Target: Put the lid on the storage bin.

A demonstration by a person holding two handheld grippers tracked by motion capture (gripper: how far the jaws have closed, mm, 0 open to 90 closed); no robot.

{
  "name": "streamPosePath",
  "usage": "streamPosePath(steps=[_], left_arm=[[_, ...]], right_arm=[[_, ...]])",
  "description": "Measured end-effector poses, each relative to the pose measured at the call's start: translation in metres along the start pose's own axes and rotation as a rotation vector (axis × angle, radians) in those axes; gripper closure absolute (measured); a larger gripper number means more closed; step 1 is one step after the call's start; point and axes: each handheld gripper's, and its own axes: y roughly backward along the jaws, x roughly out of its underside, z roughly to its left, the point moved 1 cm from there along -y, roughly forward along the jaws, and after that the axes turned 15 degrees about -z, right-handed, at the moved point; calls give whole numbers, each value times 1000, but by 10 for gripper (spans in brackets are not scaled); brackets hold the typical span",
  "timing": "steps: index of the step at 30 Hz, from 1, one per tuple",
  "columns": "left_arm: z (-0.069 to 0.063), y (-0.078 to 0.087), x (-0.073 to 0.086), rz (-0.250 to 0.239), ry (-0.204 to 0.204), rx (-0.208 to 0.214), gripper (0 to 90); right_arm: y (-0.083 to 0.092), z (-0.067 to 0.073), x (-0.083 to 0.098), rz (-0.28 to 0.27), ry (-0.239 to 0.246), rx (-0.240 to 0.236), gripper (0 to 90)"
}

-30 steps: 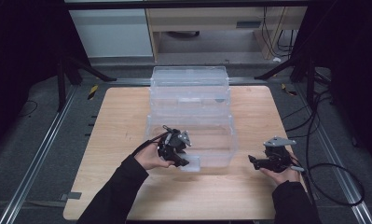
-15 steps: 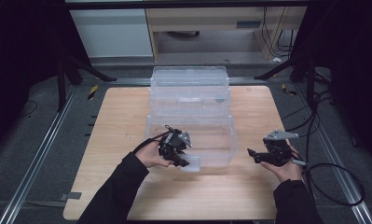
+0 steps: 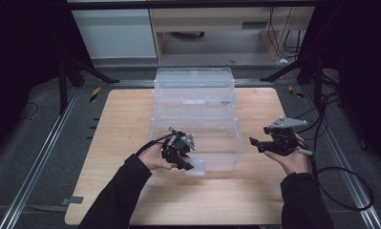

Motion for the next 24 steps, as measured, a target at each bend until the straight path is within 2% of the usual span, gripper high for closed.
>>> streamPosePath(steps=[5,18,19,20,24], left_arm=[[-2,1,0,8,-4,0,676],[-7,1,-1,26,-22,-4,677],[-9,1,0,23,10,-9,677],[-7,1,-1,24,-22,-4,677],[-8,0,-1,27,-22,-4,678]], right_arm=[[-4,2,-18,-28,21,-25,310],[-24,11,-61,-96,45,-148,383],[-25,11,-63,-97,47,-155,391],[-27,12,-65,-98,50,-165,397],[-33,14,-75,-109,63,-201,417]])
